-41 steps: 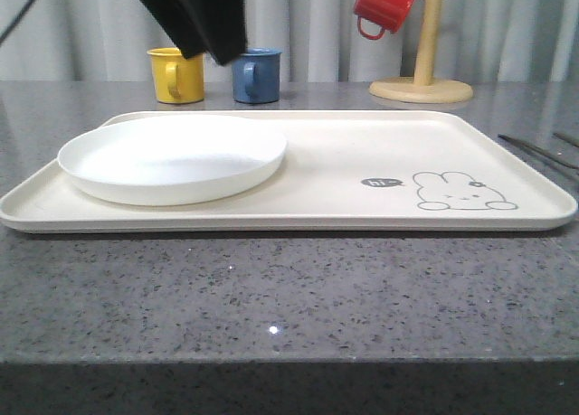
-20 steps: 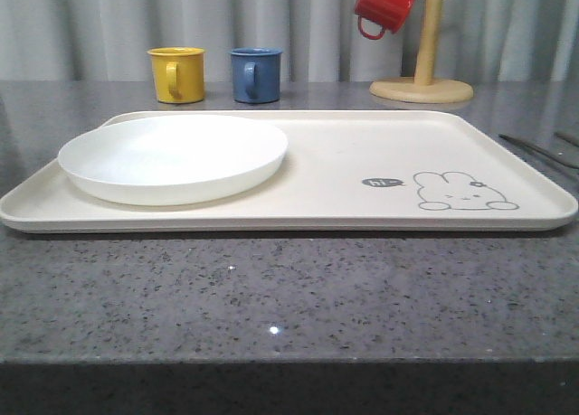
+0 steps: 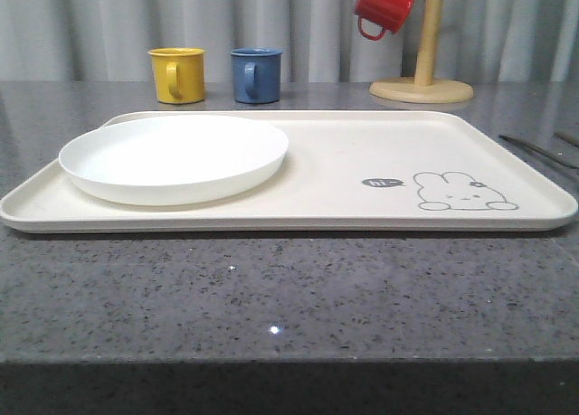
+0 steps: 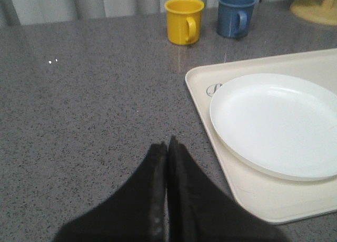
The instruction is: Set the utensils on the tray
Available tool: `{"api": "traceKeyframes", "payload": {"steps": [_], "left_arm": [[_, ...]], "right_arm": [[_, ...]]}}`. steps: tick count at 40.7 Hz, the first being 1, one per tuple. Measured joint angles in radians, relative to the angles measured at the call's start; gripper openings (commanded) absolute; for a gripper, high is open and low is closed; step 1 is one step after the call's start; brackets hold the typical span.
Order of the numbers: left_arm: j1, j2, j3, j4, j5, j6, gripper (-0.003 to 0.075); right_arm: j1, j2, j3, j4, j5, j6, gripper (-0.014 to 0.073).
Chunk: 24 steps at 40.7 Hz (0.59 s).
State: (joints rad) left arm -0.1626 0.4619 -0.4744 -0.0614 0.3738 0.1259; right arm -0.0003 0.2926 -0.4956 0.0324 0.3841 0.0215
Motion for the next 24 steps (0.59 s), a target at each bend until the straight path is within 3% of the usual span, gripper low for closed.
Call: {"api": "traceKeyframes", "payload": {"steps": [12, 24], "left_arm": [[0.0, -0.341, 0.129, -0.002, -0.035, -0.002, -0.0018], [0.0, -0.38, 0.129, -0.002, -0.042, -0.002, -0.0018]], "right_arm": [[0.0, 0.0, 0.0, 0.0, 0.0, 0.0, 0.0622], [0.0, 0.0, 0.0, 0.0, 0.0, 0.0, 0.0622]]}}
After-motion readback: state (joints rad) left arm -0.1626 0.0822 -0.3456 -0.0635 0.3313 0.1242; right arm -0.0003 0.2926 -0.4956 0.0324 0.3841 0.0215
